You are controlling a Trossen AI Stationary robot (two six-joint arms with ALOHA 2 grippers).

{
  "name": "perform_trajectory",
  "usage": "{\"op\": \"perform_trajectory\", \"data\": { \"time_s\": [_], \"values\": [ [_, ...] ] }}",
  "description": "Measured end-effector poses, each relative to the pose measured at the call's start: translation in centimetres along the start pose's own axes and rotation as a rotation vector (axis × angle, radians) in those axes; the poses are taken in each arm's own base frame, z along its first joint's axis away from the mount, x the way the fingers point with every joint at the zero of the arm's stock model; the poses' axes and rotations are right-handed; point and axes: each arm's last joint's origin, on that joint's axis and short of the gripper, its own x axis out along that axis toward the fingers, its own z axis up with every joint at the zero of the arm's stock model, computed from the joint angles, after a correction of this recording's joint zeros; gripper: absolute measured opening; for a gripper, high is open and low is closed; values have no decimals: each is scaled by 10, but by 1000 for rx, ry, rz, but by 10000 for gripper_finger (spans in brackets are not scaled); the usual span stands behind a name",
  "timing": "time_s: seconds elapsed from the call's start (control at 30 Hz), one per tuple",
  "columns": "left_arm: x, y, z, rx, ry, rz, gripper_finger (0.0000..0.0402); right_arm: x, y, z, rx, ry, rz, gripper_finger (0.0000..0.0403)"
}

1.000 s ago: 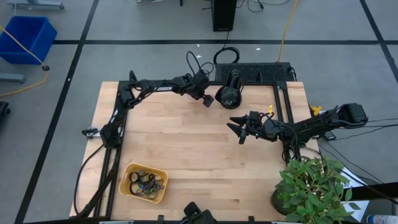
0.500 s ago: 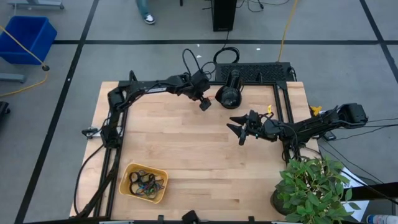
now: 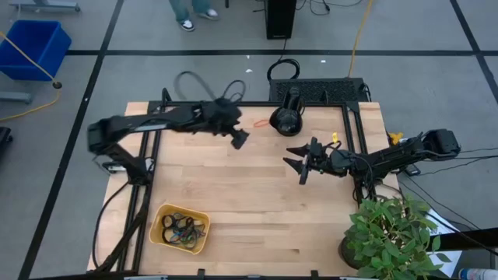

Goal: Pick and place rubber bands into bin
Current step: Put the orange rubberband into the yellow bin

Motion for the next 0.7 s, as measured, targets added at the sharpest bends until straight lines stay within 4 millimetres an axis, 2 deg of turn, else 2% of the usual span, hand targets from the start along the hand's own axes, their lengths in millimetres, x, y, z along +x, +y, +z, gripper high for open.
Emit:
{"op": "perform_trajectory", "data": {
  "time_s": [0.13, 0.33, 0.53, 0.7],
  "values": [
    [-41, -15, -19, 18, -143, -116, 328, 0, 0, 0, -93, 2, 7, 196],
    [-92, -27, -64, 34, -305, -321, 326, 4, 2, 7, -169, -9, 30, 196],
    [-128, -17, -103, 35, -480, -476, 327, 16, 14, 29, -295, 36, 42, 196],
    [-142, -2, -128, 48, -563, -493, 328, 28, 29, 61, -409, 177, 27, 196]
  ]
}}
